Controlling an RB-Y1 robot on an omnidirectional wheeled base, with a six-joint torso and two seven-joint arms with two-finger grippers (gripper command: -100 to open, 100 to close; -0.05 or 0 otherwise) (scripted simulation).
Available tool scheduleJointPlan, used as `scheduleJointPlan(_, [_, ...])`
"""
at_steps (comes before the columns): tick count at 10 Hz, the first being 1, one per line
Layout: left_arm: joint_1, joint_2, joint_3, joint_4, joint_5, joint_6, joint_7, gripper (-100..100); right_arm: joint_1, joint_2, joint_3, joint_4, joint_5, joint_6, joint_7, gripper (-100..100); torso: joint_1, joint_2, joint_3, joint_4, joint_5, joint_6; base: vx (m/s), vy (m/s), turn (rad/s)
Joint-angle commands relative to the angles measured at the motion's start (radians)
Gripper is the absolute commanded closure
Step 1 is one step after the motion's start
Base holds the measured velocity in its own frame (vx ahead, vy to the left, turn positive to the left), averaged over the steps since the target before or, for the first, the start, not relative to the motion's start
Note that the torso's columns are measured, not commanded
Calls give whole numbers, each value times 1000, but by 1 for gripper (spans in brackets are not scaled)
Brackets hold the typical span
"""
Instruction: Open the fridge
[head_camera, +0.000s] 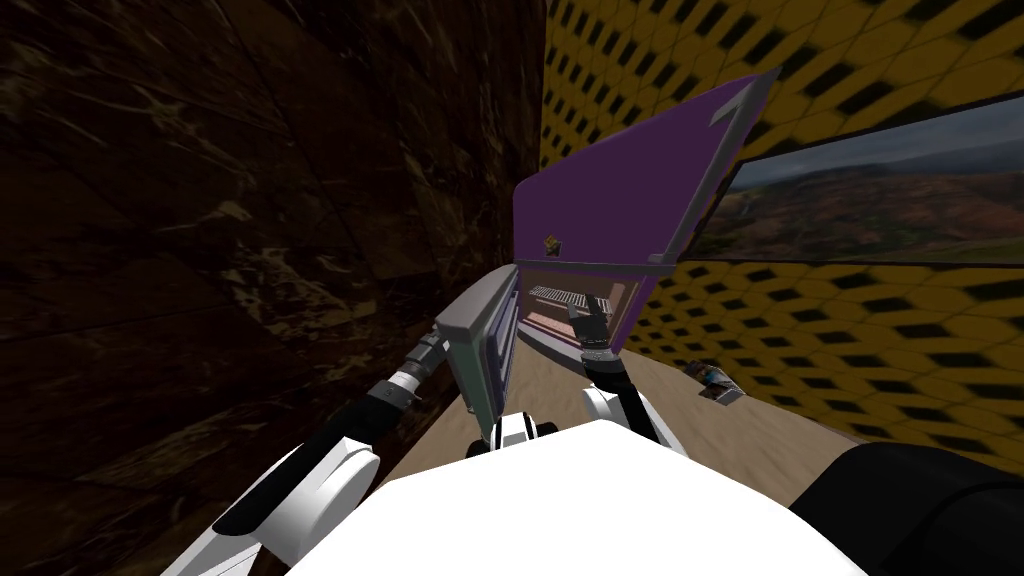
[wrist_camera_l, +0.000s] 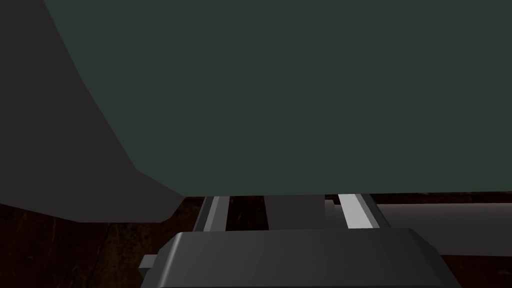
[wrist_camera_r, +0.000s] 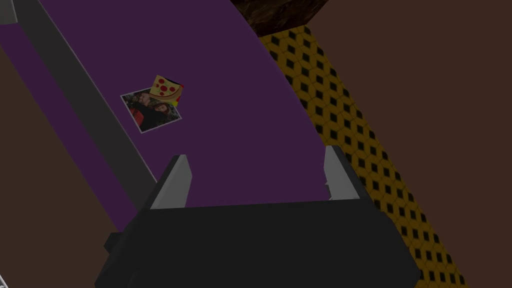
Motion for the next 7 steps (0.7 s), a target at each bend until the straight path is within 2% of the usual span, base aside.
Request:
scheduleJointPlan(1, [5, 19, 23, -57, 19, 0, 9, -100, 0, 0, 0, 0, 0, 0, 0, 0, -2, 2, 1, 2, -1, 0, 38, 0, 65])
scheduleJointPlan(2, [14, 28, 31, -81, 29, 12, 13, -100, 0, 0, 0, 0, 0, 0, 0, 0, -3, 2, 1, 2, -2, 0, 46, -5, 84])
scheduleJointPlan(4, [14, 28, 31, -82, 29, 12, 13, -100, 0, 0, 0, 0, 0, 0, 0, 0, -4, 5, 2, 4, -3, 0, 19, -6, 35])
scheduleJointPlan(5, [30, 36, 27, -55, 32, 31, 15, -100, 0, 0, 0, 0, 0, 0, 0, 0, -6, 5, 2, 5, -4, 2, -13, 11, 30])
scheduleJointPlan(6, [35, 36, 25, -50, 31, 40, 15, 0, 0, 0, 0, 0, 0, 0, 0, 0, -3, 5, 3, 1, -1, -2, -12, 12, 21])
scheduleJointPlan(7, [38, 36, 25, -47, 31, 43, 15, 0, 0, 0, 0, 0, 0, 0, 0, 0, 3, 4, 5, -3, 3, -4, 0, 0, 0])
